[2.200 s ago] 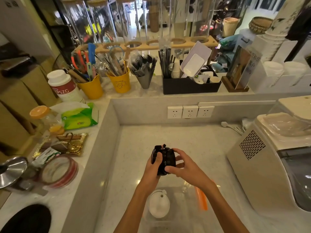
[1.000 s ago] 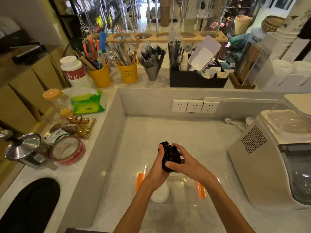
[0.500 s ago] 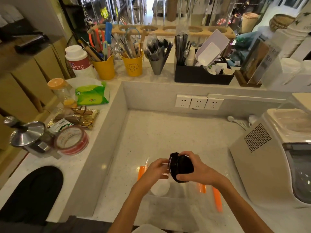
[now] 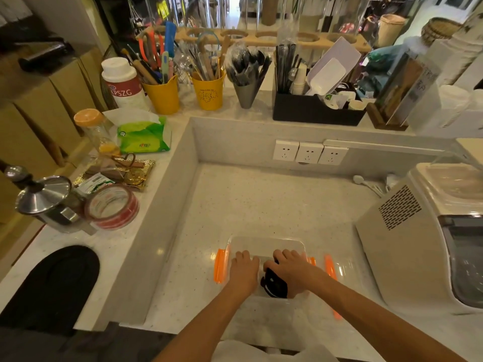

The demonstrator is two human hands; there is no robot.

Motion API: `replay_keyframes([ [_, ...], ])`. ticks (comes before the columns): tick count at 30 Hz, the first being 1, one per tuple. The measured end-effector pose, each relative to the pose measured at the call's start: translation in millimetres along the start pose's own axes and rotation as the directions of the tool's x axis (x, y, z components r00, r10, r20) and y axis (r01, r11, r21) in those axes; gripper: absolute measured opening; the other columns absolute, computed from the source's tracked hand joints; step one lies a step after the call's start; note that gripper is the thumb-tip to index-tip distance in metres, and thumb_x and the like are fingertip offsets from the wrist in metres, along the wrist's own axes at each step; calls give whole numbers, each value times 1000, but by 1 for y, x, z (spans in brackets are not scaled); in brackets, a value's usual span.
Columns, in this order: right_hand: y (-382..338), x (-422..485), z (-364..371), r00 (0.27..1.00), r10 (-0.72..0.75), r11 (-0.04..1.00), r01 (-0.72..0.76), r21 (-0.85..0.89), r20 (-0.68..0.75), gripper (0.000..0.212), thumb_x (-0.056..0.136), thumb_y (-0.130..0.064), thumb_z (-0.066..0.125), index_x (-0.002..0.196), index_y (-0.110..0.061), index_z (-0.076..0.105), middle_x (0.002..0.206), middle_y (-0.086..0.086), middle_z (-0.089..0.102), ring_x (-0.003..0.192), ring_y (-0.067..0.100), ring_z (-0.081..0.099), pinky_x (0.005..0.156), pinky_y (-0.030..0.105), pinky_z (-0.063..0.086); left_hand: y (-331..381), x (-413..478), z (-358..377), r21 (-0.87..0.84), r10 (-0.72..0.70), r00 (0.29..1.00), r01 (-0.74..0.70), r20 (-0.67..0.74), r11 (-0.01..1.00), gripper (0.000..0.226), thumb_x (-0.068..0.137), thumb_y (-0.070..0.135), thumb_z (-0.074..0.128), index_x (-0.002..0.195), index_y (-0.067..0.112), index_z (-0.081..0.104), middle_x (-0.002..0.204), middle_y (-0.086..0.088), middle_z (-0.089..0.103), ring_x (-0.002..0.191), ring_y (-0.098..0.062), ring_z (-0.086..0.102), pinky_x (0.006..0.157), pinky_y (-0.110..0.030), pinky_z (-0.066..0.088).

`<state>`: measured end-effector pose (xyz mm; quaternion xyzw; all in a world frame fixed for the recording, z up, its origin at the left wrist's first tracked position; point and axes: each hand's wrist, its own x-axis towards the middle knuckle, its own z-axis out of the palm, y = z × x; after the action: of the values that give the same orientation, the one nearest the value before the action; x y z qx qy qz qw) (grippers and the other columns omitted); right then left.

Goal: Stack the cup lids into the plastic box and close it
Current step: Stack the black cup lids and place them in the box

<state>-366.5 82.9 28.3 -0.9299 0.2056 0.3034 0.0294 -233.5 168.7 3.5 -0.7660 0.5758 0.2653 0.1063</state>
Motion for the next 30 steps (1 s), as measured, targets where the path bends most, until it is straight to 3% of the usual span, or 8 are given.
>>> replay_keyframes([
  [3,-6,7,11,1000,-24,997,24,-78,-3,87,70,-27,82,140,-15,31,134,17,39,117,35,43,99,44,39,-2,2,0,-24,21,998,-22,-53,999,58,93,9,59,147,16,37,150,-18,33,137,-36,34,111,-41,35],
  [6,-8,12,19,999,-27,996,25,-87,-24,86,71,-22,81,141,-14,31,137,17,38,118,34,43,100,43,40,0,3,2,-46,22,996,-26,-83,999,49,98,14,52,145,16,40,150,-19,34,135,-36,35,111,-41,34],
  [16,-13,18,31,991,94,994,-88,69,-92,91,68,-21,85,141,-15,31,137,9,49,119,30,53,99,41,42,-5,9,9,-117,33,995,-45,-96,992,63,90,10,64,147,20,37,153,-18,30,137,-36,36,113,-41,34],
  [21,-14,18,39,985,148,978,-132,163,-91,91,71,-21,83,144,-17,28,143,7,41,124,30,46,97,39,46,-7,9,10,-114,41,996,-50,-84,992,67,88,12,67,147,21,37,152,-18,30,137,-36,35,113,-40,35],
  [24,-12,20,35,983,180,954,-165,251,-36,98,68,-31,85,147,-19,27,144,9,35,128,33,40,98,43,47,-6,9,11,-99,44,995,-53,-87,994,70,86,9,67,147,20,36,151,-18,31,136,-36,35,113,-40,36],
  [30,-19,22,40,960,273,927,-245,285,-62,84,72,-27,81,141,-15,36,136,11,45,119,32,49,95,39,47,-8,7,12,-29,77,991,-80,-110,996,70,87,5,66,148,18,35,151,-19,31,136,-37,36,114,-41,34],
])
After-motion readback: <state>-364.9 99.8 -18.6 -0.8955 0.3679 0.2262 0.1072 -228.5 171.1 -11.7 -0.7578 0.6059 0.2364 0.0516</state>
